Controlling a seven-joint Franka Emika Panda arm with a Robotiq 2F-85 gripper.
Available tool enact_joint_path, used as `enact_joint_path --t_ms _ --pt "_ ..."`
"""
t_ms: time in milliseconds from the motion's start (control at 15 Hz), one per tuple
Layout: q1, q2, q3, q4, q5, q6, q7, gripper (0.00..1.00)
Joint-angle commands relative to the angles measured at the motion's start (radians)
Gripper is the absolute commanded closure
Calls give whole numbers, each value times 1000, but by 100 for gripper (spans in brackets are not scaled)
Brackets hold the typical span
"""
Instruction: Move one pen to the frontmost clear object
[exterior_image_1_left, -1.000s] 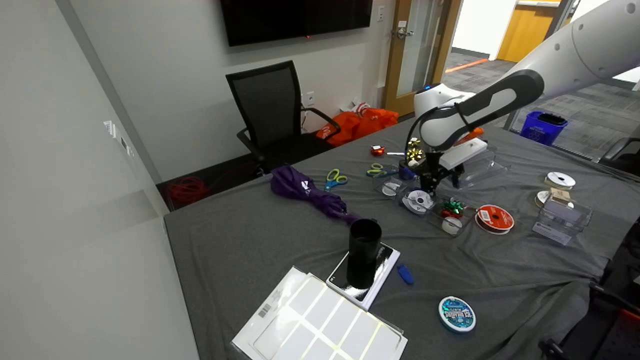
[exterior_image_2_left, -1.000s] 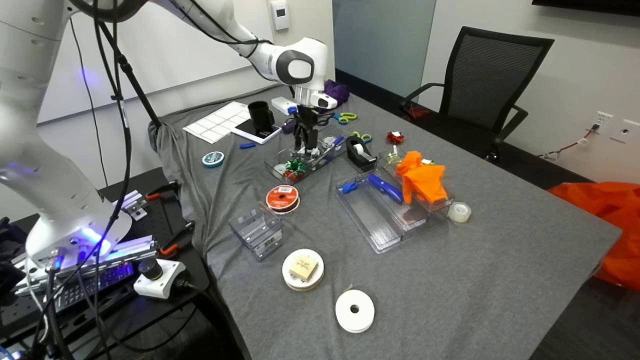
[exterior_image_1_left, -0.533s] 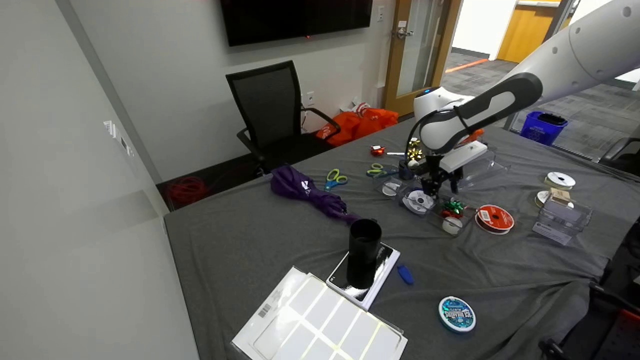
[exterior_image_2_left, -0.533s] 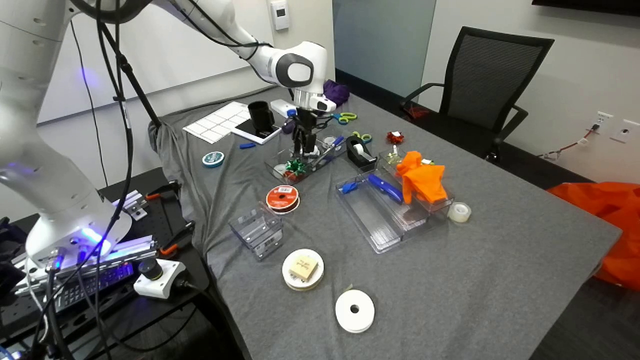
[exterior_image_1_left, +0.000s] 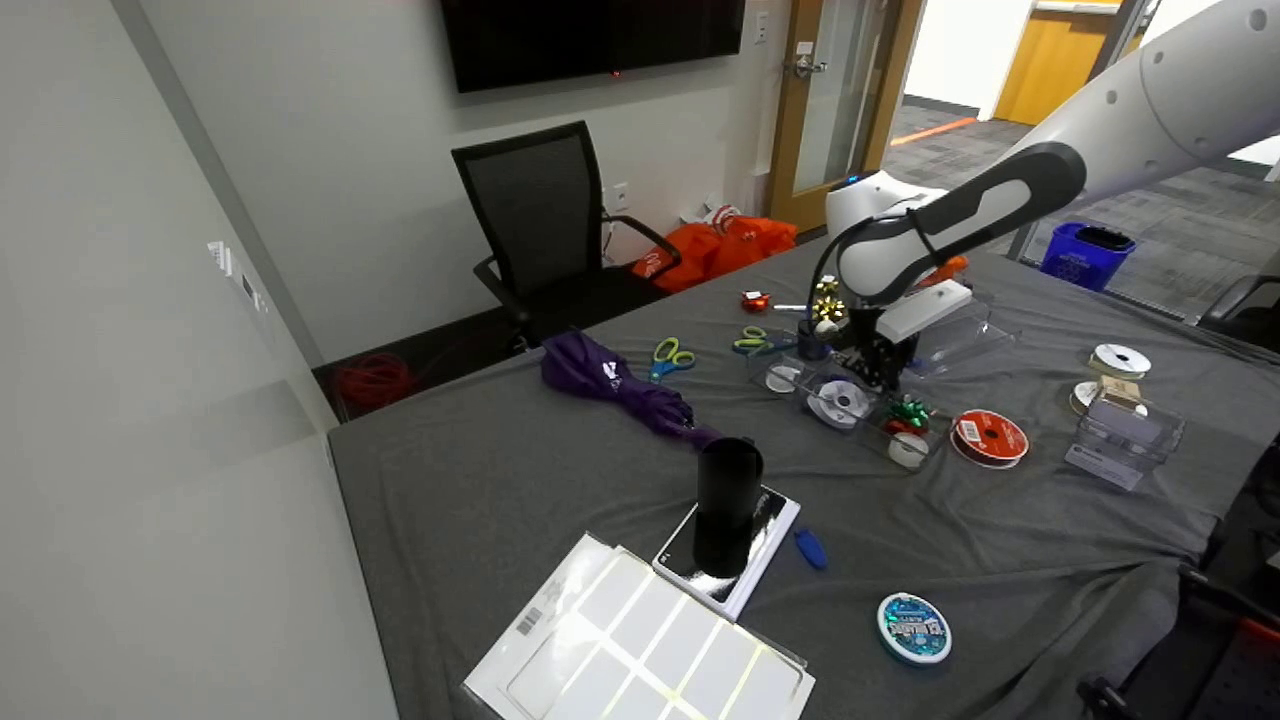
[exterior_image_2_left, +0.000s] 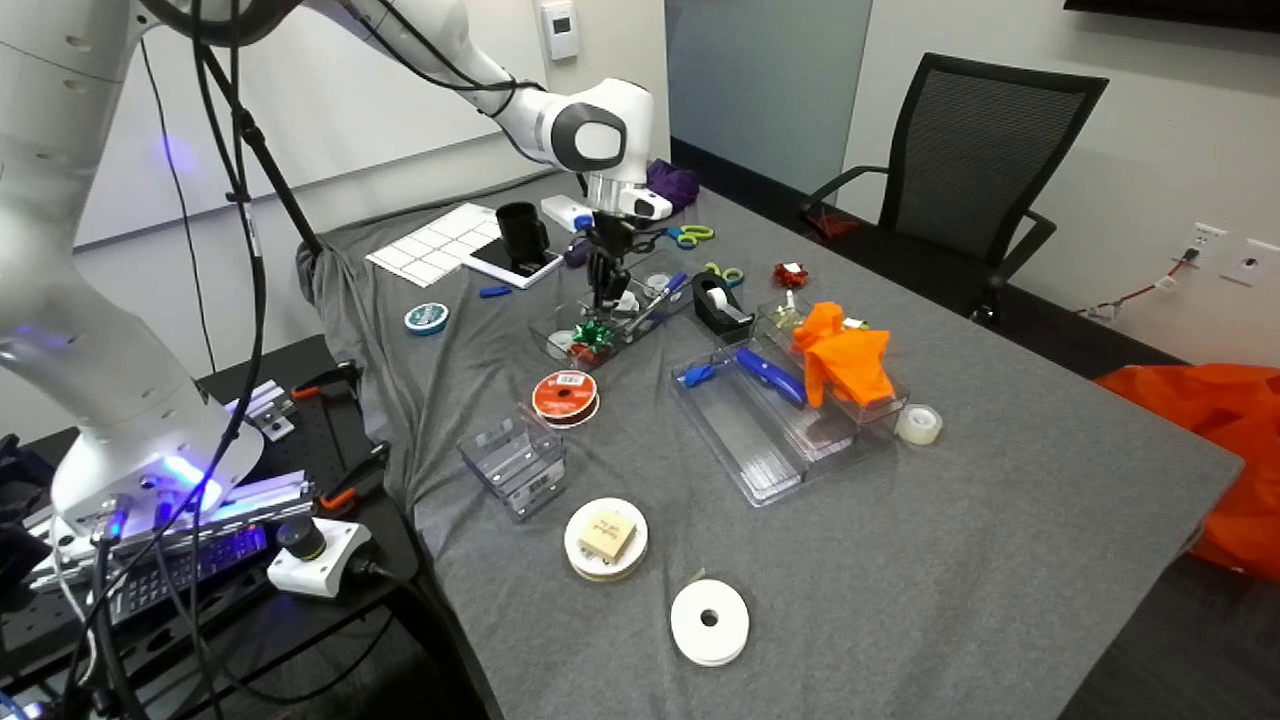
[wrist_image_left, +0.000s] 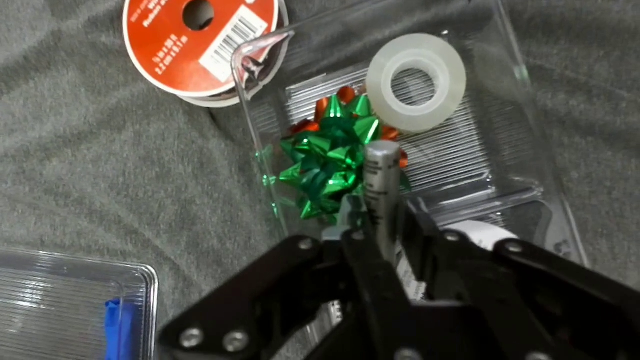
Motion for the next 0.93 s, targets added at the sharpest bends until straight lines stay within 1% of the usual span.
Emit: enact_joint_path --t_ms 0,67,533,800,867 --pt "-13 -9 10 -7 25 -8 -23 100" --pt "-15 -20 11 -10 32 -16 -28 96" --pt "-22 -102 16 -42 79 -78 -51 96" --pt "-12 -152 9 -70 62 -125 -55 96" --pt "-8 -174 7 -94 53 -132 -55 96"
